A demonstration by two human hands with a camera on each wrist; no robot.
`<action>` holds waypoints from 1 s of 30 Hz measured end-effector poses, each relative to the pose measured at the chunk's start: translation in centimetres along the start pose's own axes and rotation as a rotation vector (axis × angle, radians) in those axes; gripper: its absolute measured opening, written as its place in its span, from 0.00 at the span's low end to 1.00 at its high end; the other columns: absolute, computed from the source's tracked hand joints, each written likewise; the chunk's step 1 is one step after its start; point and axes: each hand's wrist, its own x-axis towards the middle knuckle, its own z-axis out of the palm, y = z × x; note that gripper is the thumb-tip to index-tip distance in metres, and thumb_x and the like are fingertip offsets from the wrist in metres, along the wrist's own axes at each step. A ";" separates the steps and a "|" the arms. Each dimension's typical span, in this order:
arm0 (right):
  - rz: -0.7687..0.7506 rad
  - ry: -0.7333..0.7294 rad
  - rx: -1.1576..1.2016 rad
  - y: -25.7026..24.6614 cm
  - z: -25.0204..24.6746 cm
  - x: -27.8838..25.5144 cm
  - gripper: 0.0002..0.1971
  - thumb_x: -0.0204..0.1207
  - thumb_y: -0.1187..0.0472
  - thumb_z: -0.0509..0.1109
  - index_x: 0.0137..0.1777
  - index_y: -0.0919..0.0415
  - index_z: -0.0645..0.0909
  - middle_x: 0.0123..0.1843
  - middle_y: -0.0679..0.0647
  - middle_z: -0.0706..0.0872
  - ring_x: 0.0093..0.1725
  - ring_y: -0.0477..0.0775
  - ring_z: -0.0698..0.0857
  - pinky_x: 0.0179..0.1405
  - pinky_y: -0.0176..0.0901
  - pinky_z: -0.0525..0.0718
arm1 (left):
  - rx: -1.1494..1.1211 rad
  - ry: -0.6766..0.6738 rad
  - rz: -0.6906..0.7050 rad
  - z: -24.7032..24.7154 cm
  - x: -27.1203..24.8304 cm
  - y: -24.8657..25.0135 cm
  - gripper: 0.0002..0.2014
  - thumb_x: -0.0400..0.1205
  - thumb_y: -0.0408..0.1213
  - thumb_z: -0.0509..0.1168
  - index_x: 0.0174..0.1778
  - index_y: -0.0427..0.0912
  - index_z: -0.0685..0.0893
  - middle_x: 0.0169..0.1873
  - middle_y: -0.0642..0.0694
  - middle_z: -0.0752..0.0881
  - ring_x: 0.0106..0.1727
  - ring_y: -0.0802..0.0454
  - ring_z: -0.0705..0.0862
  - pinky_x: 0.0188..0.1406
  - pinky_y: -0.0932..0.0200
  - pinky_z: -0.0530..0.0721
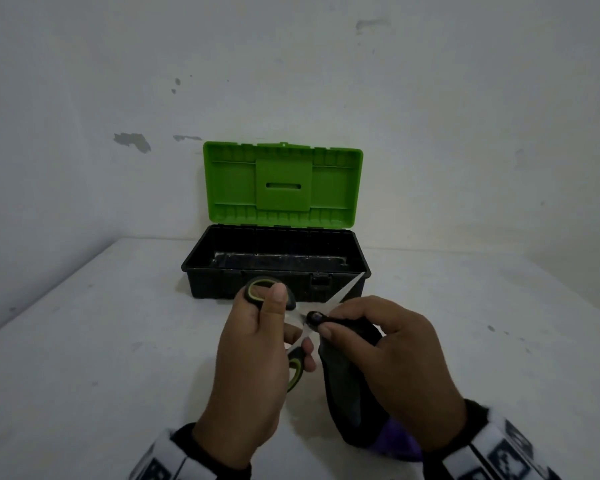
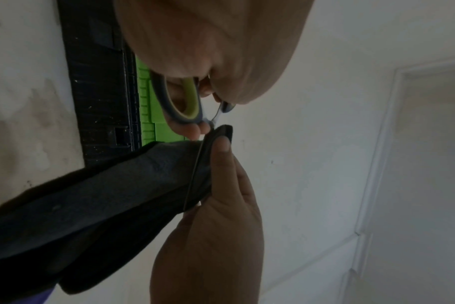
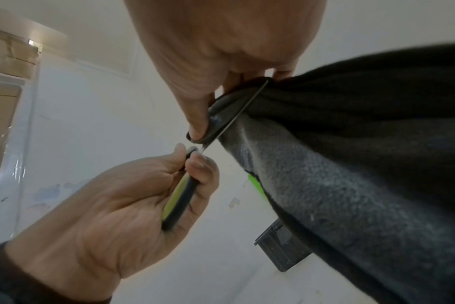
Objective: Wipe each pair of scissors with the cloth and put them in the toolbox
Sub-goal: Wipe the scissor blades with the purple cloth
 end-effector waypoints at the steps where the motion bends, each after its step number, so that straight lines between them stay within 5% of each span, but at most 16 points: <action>1: 0.010 0.022 0.011 0.0 0.1 0.0 0.08 0.66 0.56 0.82 0.41 0.43 0.87 0.38 0.33 0.88 0.45 0.33 0.86 0.42 0.18 0.79 | 0.008 -0.001 0.022 0.0 0.0 0.0 0.13 0.84 0.51 0.57 0.49 0.45 0.78 0.33 0.26 0.80 0.23 0.46 0.84 0.22 0.58 0.82; 10: 0.080 0.157 0.063 -0.4 0.3 0.6 0.08 0.64 0.55 0.84 0.32 0.50 0.87 0.35 0.40 0.89 0.35 0.40 0.87 0.32 0.21 0.77 | 0.081 -0.024 0.144 0.0 -0.4 0.4 0.17 0.77 0.57 0.56 0.45 0.47 0.78 0.30 0.27 0.82 0.21 0.46 0.82 0.20 0.60 0.81; 15: 0.067 0.260 0.025 -0.3 0.5 0.6 0.09 0.64 0.55 0.84 0.31 0.51 0.86 0.30 0.41 0.87 0.35 0.38 0.86 0.32 0.19 0.76 | 0.001 -0.031 0.110 0.2 -0.2 0.3 0.15 0.78 0.56 0.59 0.42 0.47 0.78 0.26 0.32 0.77 0.22 0.44 0.82 0.20 0.55 0.80; 22: 0.065 0.301 -0.017 0.3 -0.1 0.8 0.09 0.65 0.52 0.83 0.32 0.50 0.85 0.30 0.40 0.87 0.35 0.40 0.87 0.35 0.23 0.79 | -0.018 -0.031 0.079 0.1 -0.2 0.1 0.16 0.78 0.57 0.58 0.43 0.47 0.78 0.32 0.23 0.77 0.22 0.43 0.81 0.20 0.57 0.80; 26: 0.050 0.189 -0.016 -0.4 0.2 0.3 0.08 0.65 0.54 0.83 0.32 0.50 0.85 0.29 0.39 0.86 0.35 0.38 0.86 0.33 0.19 0.76 | -0.006 -0.040 0.045 -0.1 -0.1 -0.1 0.16 0.82 0.55 0.56 0.48 0.44 0.78 0.35 0.20 0.79 0.22 0.44 0.81 0.19 0.61 0.79; 30: 0.106 0.313 -0.024 0.5 -0.3 0.9 0.10 0.65 0.54 0.84 0.30 0.50 0.84 0.29 0.41 0.87 0.34 0.40 0.86 0.33 0.21 0.75 | -0.022 -0.057 0.050 -0.1 0.0 -0.3 0.16 0.84 0.52 0.56 0.46 0.42 0.77 0.30 0.24 0.78 0.22 0.43 0.80 0.19 0.59 0.79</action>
